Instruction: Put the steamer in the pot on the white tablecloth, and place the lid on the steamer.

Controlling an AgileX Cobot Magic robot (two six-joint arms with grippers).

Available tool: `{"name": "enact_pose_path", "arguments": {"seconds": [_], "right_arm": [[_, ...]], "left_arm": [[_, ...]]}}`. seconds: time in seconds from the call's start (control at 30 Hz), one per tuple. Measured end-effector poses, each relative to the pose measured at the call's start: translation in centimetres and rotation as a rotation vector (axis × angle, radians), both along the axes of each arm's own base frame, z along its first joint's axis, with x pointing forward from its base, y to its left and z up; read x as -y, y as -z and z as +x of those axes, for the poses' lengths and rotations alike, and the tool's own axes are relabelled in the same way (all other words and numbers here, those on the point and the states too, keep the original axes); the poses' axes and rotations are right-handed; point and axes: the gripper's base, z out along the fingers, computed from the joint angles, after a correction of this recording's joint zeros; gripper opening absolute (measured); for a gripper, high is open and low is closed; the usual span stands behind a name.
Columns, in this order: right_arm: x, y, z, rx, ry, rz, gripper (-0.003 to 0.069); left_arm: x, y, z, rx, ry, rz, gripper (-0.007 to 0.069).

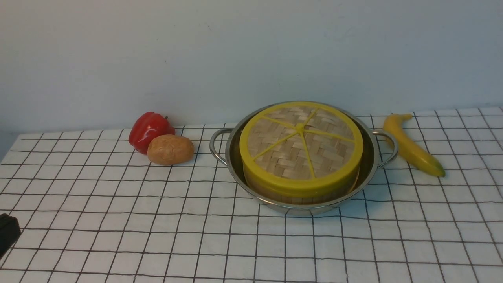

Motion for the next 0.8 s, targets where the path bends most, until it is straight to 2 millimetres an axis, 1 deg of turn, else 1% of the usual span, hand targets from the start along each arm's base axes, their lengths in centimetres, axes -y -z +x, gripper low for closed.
{"name": "enact_pose_path", "arguments": {"seconds": [0.47, 0.53, 0.6, 0.67, 0.73, 0.77, 0.8], "right_arm": [[0.0, 0.0, 0.0, 0.001, 0.001, -0.004, 0.0086], [0.2, 0.0, 0.0, 0.006, 0.016, -0.012, 0.0092], [0.9, 0.1, -0.1, 0.012, 0.088, -0.016, 0.0102], [1.5, 0.7, -0.2, 0.003, 0.150, -0.017, 0.0109], [2.3, 2.5, -0.5, -0.024, 0.243, -0.020, 0.0120], [2.4, 2.7, -0.5, -0.026, 0.250, -0.019, 0.0120], [2.8, 4.0, -0.8, -0.036, 0.295, -0.014, 0.0128]], "left_arm": [[0.0, 0.0, 0.0, 0.001, 0.000, 0.002, 0.0012], [0.0, 0.0, 0.0, 0.001, 0.001, 0.002, 0.0012], [0.0, 0.0, 0.0, 0.002, 0.001, 0.002, 0.0012], [0.0, 0.0, 0.0, 0.004, 0.002, 0.001, 0.0012], [0.0, -0.1, 0.0, 0.006, 0.003, 0.000, 0.0012], [0.0, -0.1, 0.0, 0.006, 0.003, 0.000, 0.0012], [0.0, -0.1, 0.0, 0.006, 0.003, 0.000, 0.0013]]}}
